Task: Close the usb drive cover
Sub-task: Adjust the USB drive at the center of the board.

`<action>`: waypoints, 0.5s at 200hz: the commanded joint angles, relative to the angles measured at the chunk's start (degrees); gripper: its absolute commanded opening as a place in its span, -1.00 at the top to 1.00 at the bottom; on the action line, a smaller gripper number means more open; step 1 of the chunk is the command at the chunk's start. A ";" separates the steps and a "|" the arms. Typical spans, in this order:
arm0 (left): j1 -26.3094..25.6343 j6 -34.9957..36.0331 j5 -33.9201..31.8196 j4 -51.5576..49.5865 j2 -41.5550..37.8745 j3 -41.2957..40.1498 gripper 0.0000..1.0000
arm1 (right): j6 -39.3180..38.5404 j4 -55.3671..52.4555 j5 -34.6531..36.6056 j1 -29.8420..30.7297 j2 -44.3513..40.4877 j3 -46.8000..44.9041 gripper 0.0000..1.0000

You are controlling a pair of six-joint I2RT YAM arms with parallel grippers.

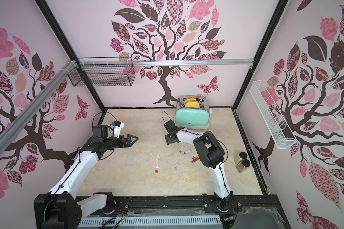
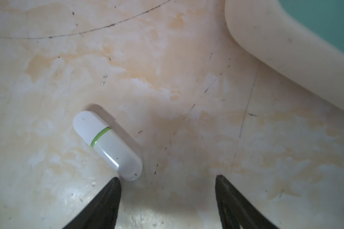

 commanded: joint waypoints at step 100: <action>0.20 1.52 0.68 0.30 -1.37 -0.30 -0.97 | -1.13 -0.98 -1.18 -1.19 2.44 1.15 -0.51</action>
